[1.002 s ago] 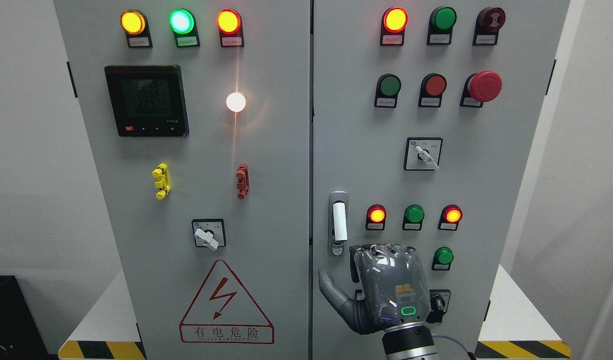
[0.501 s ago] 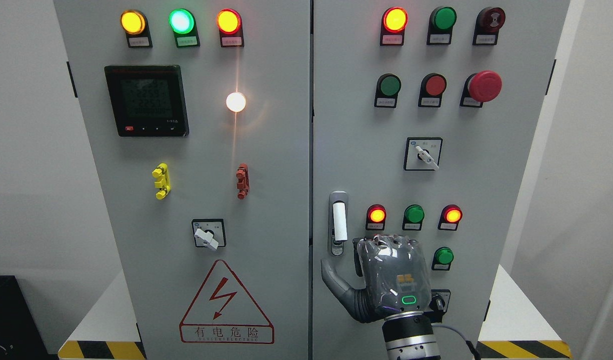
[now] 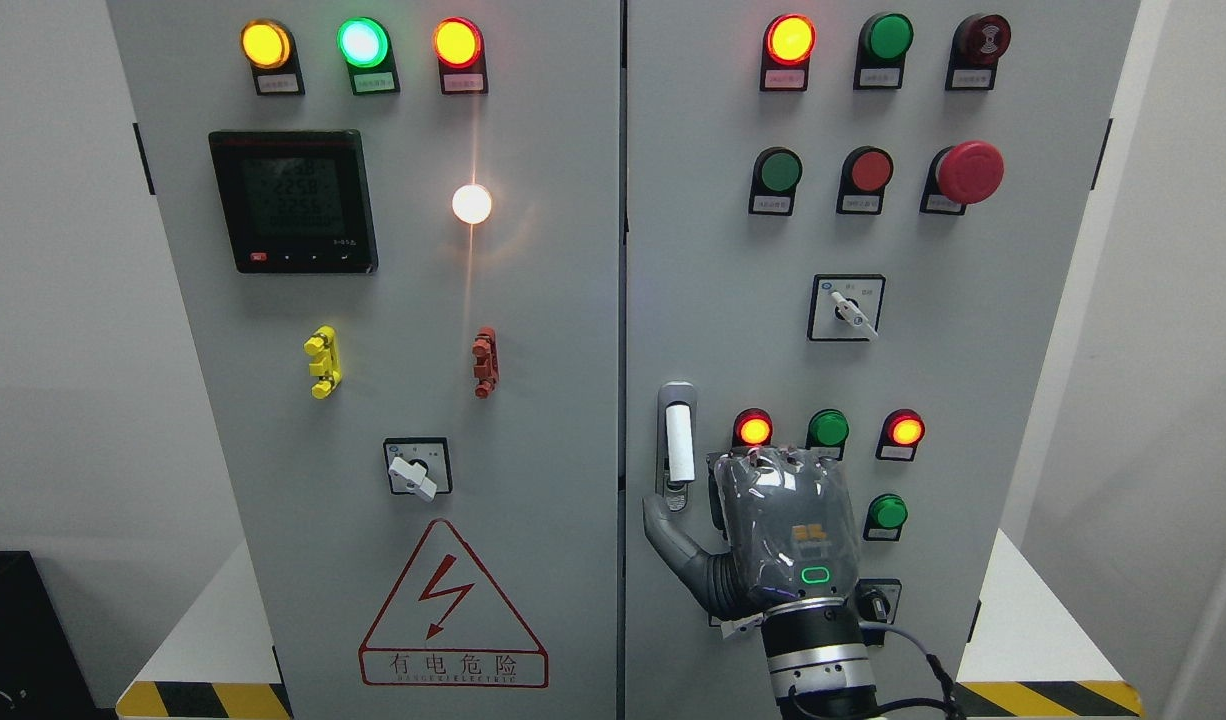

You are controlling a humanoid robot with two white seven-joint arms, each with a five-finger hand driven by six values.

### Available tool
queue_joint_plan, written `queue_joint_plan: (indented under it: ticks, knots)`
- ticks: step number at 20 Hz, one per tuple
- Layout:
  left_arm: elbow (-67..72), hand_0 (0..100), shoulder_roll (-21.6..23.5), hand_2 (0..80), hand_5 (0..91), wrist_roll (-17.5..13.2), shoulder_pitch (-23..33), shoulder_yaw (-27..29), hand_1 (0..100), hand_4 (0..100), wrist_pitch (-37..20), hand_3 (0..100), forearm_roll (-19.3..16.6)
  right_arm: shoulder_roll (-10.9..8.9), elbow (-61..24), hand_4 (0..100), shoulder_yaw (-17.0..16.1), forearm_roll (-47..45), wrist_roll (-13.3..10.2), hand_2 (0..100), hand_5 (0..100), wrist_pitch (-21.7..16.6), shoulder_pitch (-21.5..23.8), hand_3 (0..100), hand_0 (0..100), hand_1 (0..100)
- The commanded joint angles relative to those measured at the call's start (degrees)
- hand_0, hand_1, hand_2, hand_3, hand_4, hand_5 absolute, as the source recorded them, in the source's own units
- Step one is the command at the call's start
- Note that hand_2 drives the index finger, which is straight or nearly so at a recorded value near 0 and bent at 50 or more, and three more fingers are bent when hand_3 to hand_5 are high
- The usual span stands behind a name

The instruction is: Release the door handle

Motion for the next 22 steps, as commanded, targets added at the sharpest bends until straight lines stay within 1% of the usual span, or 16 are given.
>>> queue_joint_plan:
  ticks: [1, 10, 12, 22]
  knots:
    - [0.1, 12, 0.0, 0.0, 0.0, 0.0, 1.0, 0.0, 56, 0, 0.0, 0, 0.0, 0.05, 2.0, 100, 0.0, 0.0, 0.1, 92, 96, 0.0, -1.0, 100, 29, 28]
    - [0.1, 12, 0.0, 0.0, 0.0, 0.0, 1.0, 0.0, 56, 0, 0.0, 0, 0.0, 0.05, 3.6, 99, -0.1, 0.0, 0.0, 91, 96, 0.1, -2.7, 100, 27, 29]
    - [0.0, 12, 0.0, 0.0, 0.0, 0.0, 1.0, 0.0, 56, 0, 0.0, 0, 0.0, 0.05, 3.8, 99, -0.1, 0.0, 0.0, 91, 96, 0.7, -3.0, 100, 27, 29]
    - [0.0, 12, 0.0, 0.0, 0.0, 0.0, 1.0, 0.0, 56, 0, 0.0, 0, 0.0, 0.05, 5.0, 99, -1.2, 0.0, -0.1, 91, 96, 0.7, -3.8, 100, 30, 29]
